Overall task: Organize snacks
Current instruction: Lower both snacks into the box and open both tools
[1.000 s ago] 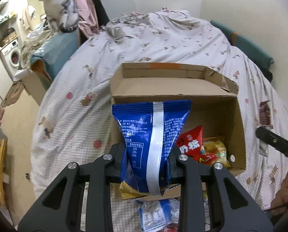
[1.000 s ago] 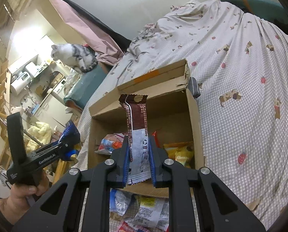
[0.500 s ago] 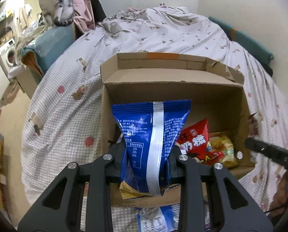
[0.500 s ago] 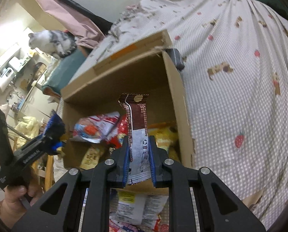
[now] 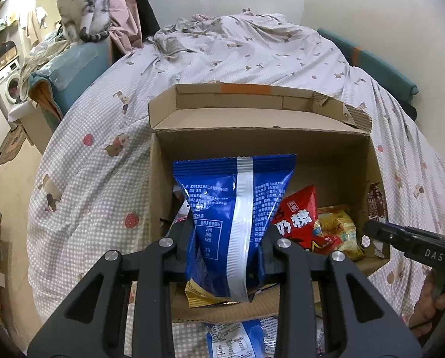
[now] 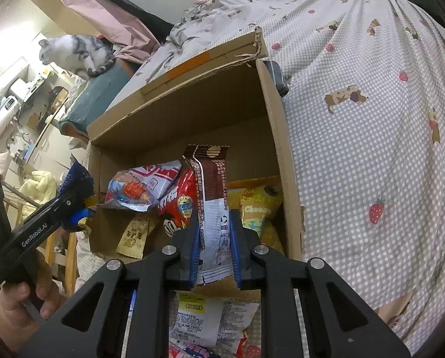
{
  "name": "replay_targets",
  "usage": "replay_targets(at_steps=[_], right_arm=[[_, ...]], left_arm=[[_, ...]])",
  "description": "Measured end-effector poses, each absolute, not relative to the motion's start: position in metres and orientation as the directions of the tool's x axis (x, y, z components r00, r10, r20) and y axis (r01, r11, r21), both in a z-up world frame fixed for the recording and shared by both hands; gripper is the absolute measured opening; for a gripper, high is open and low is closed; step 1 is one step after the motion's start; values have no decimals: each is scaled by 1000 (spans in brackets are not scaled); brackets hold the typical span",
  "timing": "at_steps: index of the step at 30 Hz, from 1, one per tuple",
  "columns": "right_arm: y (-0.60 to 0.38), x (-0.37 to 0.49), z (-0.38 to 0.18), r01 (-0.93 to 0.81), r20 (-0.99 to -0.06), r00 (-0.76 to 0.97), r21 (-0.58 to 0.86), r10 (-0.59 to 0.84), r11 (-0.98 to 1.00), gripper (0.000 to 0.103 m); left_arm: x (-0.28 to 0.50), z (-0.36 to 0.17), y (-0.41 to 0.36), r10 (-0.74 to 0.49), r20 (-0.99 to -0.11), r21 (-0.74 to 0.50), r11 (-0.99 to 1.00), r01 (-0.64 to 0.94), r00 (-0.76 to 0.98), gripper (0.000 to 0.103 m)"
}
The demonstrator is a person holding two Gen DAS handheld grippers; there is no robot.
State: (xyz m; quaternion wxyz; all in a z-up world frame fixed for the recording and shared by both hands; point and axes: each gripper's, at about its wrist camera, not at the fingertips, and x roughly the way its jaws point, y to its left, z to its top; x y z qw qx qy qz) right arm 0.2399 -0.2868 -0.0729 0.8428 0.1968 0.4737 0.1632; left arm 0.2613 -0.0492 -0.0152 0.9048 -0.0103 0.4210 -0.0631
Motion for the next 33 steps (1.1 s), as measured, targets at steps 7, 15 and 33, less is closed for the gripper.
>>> replay_targets(at_steps=[7, 15, 33], right_arm=[[-289, 241, -71, -90, -726, 504, 494, 467, 865, 19], [-290, 240, -68, -102, -713, 512, 504, 480, 858, 21], [-293, 238, -57, -102, -682, 543, 526, 491, 844, 58]], left_arm=[[259, -14, -50, -135, -752, -81, 990, 113, 645, 27], [259, -12, -51, -136, -746, -81, 990, 115, 652, 27], [253, -5, -50, -139, -715, -81, 990, 115, 685, 81]])
